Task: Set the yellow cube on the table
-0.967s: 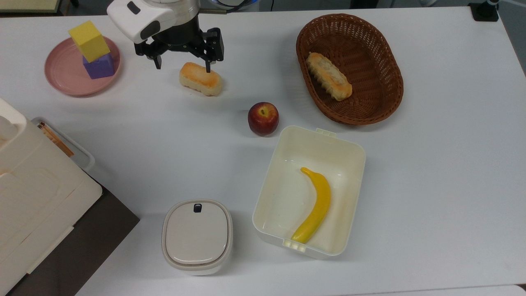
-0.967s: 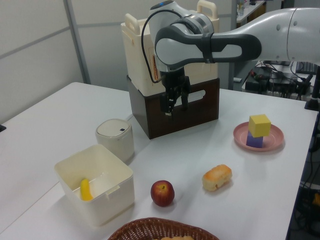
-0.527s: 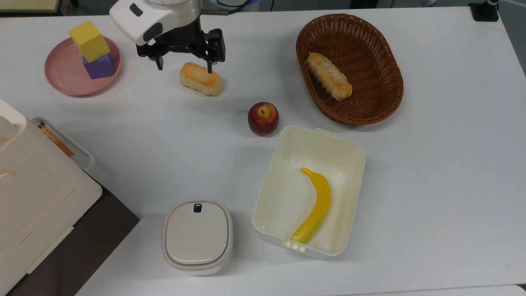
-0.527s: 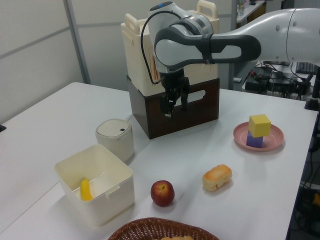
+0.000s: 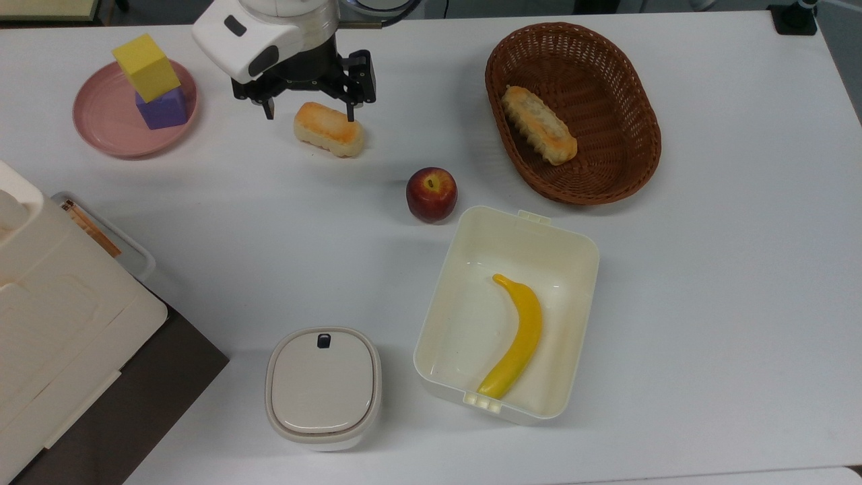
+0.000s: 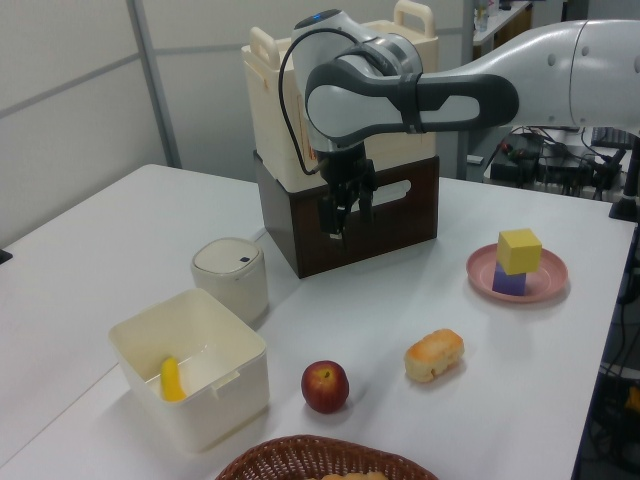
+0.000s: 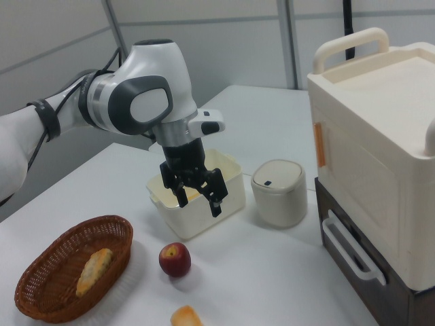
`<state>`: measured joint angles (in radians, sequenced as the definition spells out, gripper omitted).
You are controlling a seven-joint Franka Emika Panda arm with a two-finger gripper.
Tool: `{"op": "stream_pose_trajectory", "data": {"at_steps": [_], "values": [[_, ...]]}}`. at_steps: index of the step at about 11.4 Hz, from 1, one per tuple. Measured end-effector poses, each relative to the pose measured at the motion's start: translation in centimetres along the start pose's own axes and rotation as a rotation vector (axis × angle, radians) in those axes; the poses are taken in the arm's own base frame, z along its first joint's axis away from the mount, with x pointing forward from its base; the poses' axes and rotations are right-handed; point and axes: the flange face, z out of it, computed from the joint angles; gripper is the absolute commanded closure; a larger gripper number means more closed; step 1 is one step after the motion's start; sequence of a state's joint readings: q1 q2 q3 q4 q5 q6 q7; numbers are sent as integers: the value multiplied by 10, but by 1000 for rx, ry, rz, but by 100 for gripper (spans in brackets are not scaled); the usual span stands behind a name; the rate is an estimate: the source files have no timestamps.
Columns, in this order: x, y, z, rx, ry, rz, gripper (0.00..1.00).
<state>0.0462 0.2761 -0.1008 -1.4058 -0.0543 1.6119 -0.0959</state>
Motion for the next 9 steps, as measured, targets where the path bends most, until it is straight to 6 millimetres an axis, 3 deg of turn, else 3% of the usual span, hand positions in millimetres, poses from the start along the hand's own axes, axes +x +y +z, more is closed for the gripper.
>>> {"op": "stream_pose_trajectory", "data": {"at_steps": [9], "values": [[-6, -9, 14, 13, -71, -138, 0]]}}
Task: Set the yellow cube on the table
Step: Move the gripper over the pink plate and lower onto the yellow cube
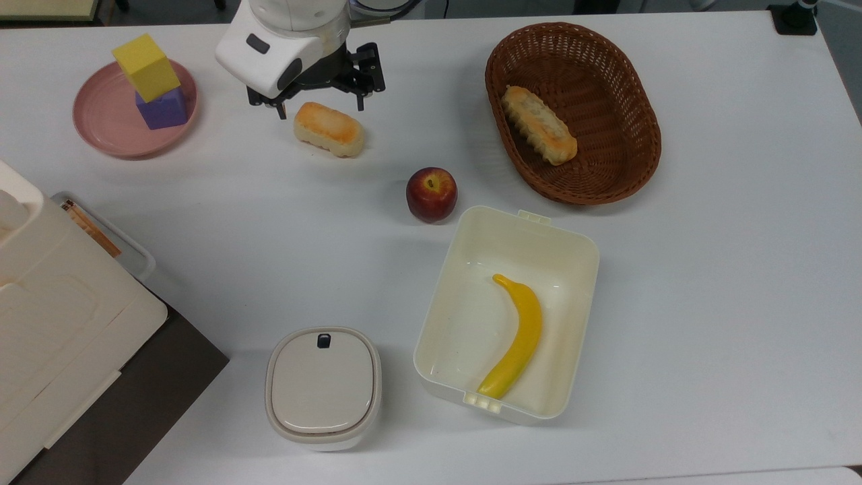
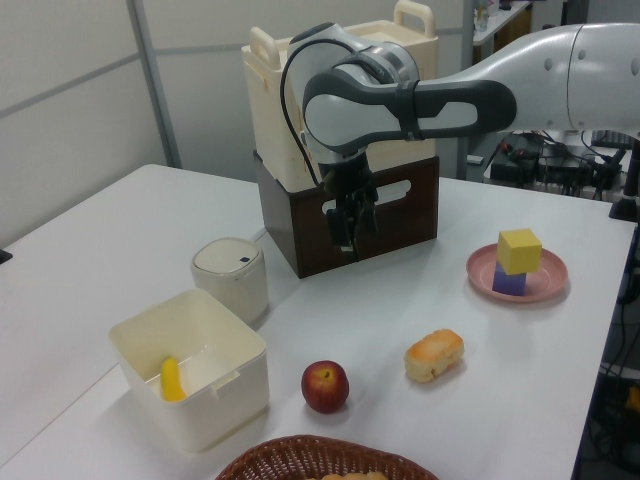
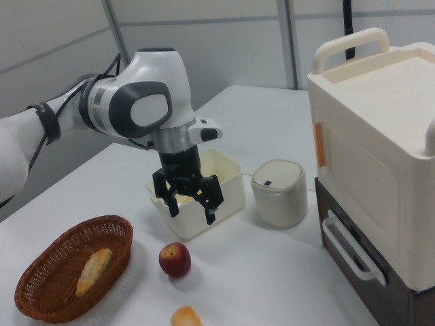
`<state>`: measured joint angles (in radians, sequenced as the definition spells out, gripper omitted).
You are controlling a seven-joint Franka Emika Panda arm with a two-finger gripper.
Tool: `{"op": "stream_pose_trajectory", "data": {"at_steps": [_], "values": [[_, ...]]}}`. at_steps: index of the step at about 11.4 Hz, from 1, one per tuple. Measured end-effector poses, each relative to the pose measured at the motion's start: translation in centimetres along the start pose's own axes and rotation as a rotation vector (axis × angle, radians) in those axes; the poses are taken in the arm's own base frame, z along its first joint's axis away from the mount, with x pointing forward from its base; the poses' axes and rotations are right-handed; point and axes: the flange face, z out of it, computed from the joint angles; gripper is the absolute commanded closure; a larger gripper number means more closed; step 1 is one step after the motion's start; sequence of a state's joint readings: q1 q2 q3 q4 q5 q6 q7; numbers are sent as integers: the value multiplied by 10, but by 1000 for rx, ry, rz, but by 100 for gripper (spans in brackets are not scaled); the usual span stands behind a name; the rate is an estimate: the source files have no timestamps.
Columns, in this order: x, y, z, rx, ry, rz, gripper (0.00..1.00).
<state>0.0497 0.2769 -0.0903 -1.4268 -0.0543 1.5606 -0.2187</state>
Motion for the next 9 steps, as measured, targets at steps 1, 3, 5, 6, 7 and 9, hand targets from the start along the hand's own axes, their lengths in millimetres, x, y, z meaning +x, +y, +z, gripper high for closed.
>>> {"op": "stream_pose_trajectory", "data": {"at_steps": [1, 3, 5, 6, 7, 9], "values": [[0, 0, 0, 0, 0, -1, 0], [-8, 6, -2, 4, -37, 10, 0], [-27, 30, -17, -30, -64, 27, 0], [-39, 47, -25, -50, -76, 20, 0], [-52, 64, -29, -52, -91, 7, 0], [-77, 102, -24, -33, -162, -22, 0]]}}
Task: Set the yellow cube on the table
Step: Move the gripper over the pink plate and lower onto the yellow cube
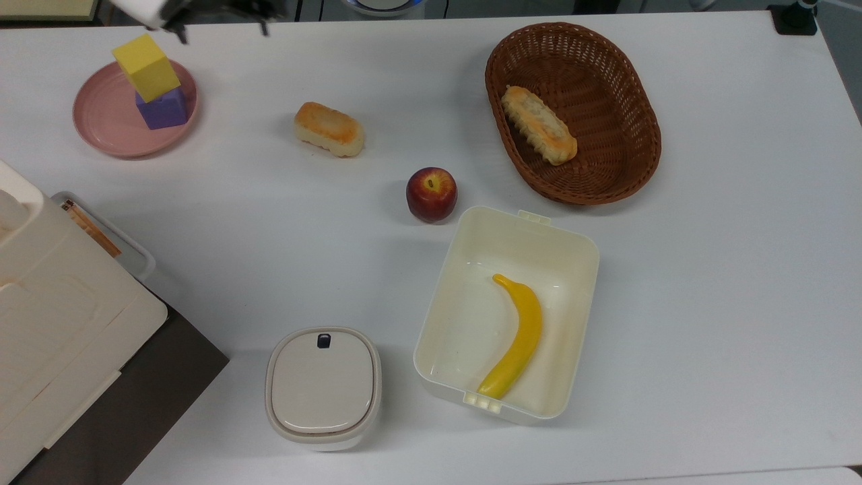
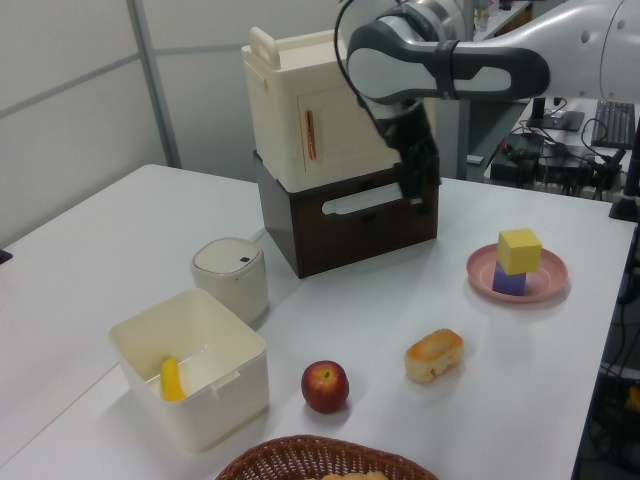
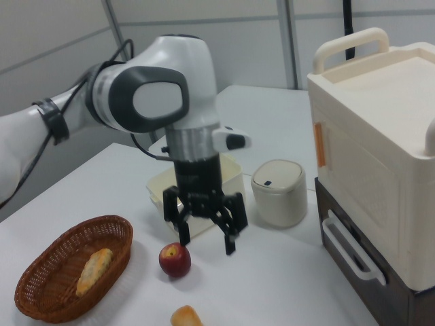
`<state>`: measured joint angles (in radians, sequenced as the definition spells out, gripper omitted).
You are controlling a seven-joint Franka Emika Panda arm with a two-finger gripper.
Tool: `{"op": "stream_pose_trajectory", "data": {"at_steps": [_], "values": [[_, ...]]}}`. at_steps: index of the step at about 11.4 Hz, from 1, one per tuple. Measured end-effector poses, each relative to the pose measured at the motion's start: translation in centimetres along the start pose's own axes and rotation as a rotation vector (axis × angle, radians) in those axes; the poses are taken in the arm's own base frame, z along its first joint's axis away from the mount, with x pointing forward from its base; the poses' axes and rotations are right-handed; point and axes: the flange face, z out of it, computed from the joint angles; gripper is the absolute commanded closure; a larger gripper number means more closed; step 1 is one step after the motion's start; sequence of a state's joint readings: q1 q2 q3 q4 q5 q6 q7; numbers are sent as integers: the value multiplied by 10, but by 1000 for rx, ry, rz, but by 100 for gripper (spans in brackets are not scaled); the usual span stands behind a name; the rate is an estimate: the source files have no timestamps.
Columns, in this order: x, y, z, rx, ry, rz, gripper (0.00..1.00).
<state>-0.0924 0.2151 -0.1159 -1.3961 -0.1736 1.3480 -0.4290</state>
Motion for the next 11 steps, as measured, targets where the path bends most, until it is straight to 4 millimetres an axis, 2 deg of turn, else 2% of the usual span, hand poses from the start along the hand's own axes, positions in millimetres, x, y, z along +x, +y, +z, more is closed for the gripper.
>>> {"op": "stream_pose_trajectory", "data": {"at_steps": [2, 5, 7, 9, 11], "values": [[-16, 37, 22, 5, -62, -19, 0], [-46, 102, 67, 77, -122, -62, 0], [-59, 137, 97, 106, -172, -97, 0], [-53, 151, 127, 112, -237, -106, 0], [-38, 155, 157, 103, -319, -122, 0]]}}
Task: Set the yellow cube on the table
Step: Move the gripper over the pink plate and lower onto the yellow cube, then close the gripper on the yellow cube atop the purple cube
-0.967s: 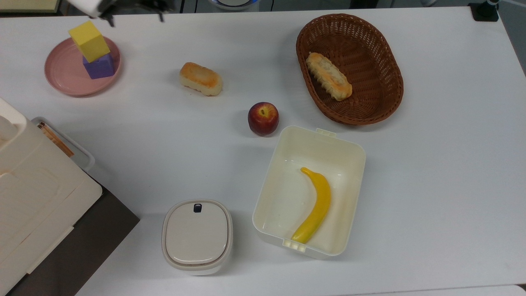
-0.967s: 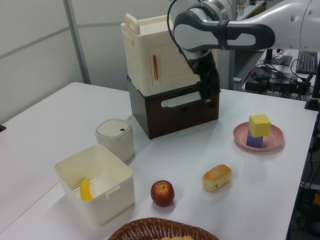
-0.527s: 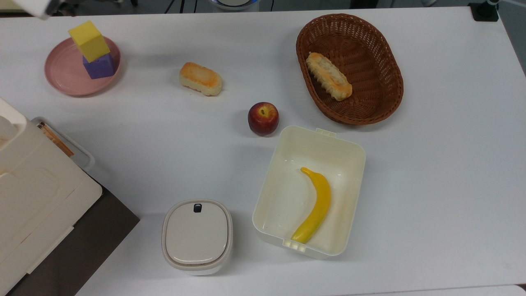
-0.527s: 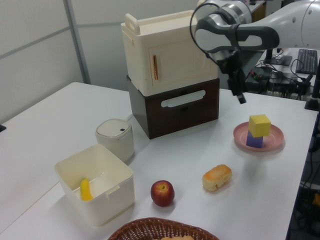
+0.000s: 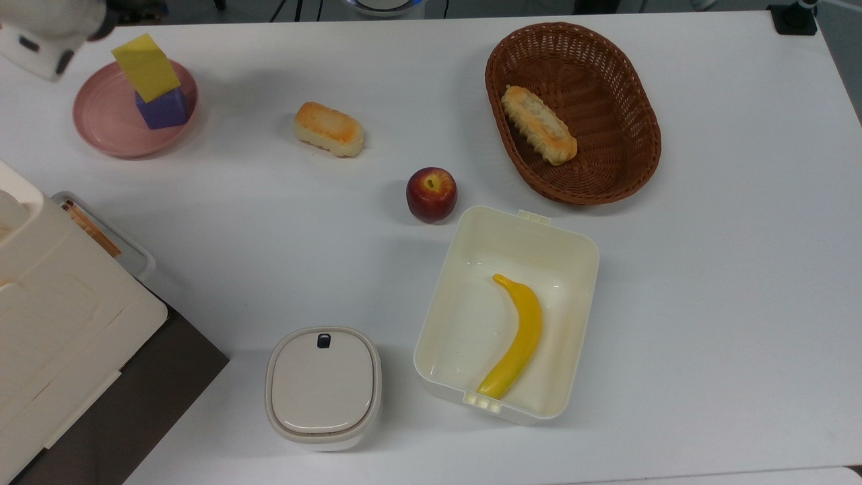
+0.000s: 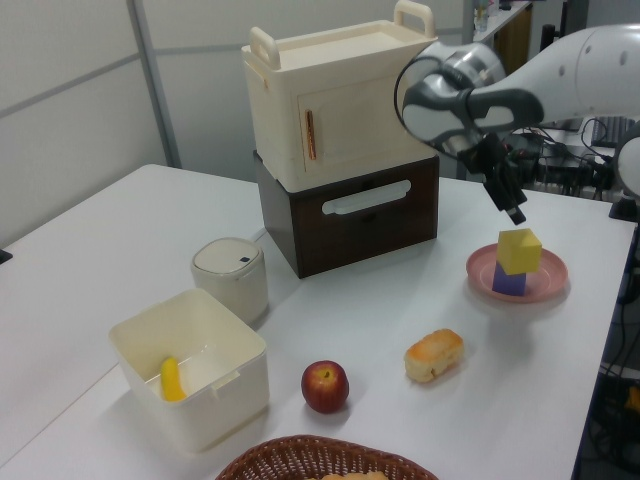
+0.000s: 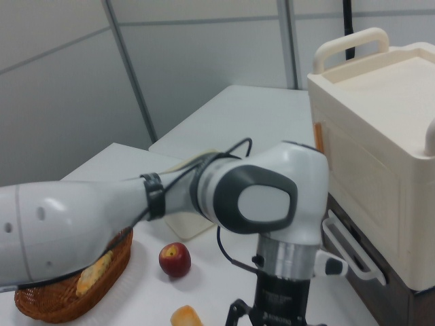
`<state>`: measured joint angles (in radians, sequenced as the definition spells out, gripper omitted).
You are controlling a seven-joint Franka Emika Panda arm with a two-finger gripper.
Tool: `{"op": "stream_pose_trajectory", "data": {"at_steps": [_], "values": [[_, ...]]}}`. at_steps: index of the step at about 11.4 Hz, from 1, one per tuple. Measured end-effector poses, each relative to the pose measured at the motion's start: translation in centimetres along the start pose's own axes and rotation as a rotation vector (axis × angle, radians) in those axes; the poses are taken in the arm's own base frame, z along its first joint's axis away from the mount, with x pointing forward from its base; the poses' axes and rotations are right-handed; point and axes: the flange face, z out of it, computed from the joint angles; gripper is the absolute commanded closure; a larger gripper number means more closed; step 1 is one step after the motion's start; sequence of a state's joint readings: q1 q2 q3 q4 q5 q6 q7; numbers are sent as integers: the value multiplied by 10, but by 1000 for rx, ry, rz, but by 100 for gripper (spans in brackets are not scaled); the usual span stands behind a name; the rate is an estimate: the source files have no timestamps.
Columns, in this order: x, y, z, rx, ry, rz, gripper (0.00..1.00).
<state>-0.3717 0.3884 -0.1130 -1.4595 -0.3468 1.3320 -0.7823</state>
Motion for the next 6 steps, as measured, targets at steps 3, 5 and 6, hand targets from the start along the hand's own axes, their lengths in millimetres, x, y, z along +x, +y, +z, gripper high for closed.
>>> {"op": "stream_pose_trajectory", "data": {"at_steps": [3, 5, 6], "values": [[24, 8, 25, -4, -80, -15, 0], [35, 7, 33, -15, -112, -27, 0], [39, 6, 35, -18, -123, -33, 0]]}}
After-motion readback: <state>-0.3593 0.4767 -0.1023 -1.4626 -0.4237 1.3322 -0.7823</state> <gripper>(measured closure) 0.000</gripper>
